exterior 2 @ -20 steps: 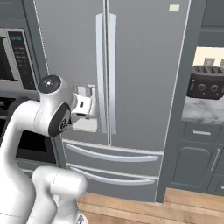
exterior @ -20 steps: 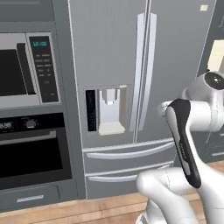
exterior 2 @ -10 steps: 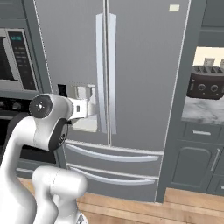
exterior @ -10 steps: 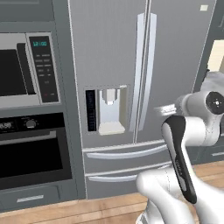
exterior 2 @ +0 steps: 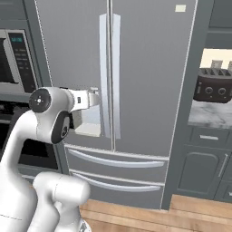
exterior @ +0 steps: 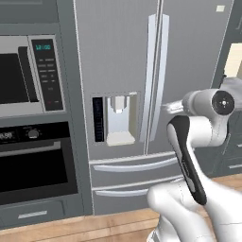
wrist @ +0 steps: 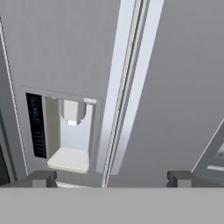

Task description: Retrieve the banana and kiwi from the fridge and place them into the bowl on the dining table.

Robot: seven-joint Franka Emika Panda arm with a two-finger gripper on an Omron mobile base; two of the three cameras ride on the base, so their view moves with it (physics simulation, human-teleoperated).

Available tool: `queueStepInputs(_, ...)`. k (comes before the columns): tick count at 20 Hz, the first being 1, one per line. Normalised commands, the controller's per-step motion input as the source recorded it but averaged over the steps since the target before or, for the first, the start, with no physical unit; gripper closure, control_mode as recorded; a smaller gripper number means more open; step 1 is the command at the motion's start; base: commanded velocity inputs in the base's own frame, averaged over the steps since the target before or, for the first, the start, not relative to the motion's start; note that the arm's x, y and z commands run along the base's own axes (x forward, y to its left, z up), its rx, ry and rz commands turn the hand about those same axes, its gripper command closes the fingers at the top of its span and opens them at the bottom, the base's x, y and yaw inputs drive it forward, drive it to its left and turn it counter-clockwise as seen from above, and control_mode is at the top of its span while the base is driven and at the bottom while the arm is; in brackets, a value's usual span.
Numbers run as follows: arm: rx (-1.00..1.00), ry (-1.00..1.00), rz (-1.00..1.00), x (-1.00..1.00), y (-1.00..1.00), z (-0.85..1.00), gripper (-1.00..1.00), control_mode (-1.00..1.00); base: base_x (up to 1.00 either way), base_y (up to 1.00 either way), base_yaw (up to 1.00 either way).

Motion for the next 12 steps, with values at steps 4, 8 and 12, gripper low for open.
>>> queueStepInputs(4,0.09,0.01,0.0,0.85,-0.17,0.08,-1.0,-1.0,0.0,0.0,0.0)
queueStepInputs(8,0.19,-0.03,0.0,0.69,-0.2,0.01,-1.0,-1.0,0.0,0.0,0.0)
queueStepInputs(12,0.07,0.0,0.0,0.52,0.01,0.24,-1.0,-1.0,0.0,0.0,0.0)
